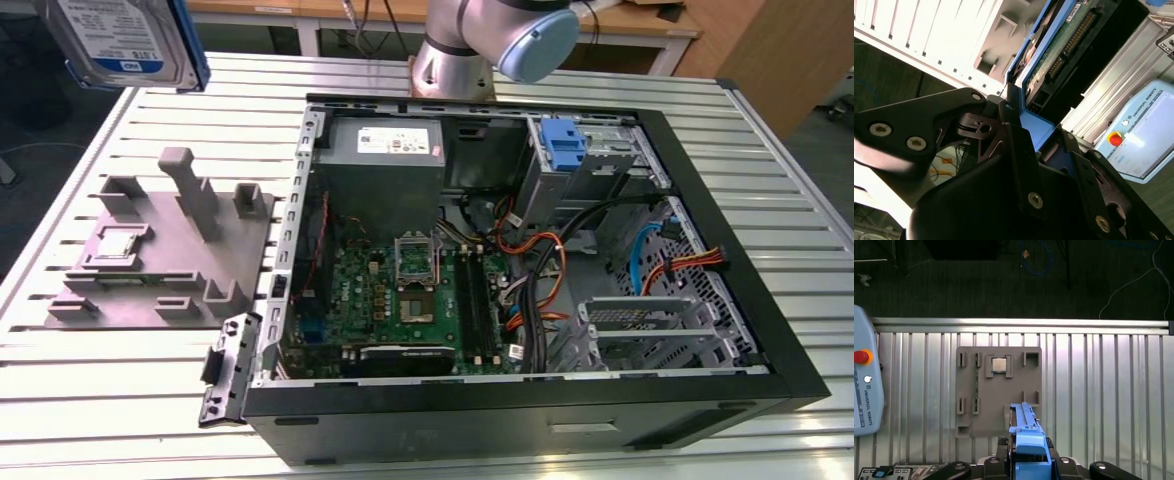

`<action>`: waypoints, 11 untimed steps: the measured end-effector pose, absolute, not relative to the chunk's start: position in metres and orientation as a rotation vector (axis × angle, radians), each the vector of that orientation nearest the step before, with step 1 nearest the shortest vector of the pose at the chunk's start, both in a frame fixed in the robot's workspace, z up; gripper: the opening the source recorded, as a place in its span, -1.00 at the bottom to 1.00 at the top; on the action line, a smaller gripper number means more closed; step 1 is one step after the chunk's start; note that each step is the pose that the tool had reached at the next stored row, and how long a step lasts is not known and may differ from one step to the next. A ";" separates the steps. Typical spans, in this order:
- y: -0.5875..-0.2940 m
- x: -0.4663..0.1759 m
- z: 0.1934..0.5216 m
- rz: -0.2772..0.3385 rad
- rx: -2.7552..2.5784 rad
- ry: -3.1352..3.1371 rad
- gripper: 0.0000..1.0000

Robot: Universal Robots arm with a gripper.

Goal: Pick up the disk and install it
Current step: 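Pick up the disk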

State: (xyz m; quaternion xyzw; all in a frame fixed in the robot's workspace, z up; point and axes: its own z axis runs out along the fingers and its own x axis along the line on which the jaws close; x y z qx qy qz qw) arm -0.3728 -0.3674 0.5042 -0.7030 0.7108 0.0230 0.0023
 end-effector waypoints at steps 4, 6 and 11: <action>-0.367 -0.364 0.504 0.072 -2.205 2.230 -0.26; -0.367 -0.360 0.504 0.072 -2.205 2.230 -0.26; -0.367 -0.351 0.504 0.072 -2.205 2.230 -0.26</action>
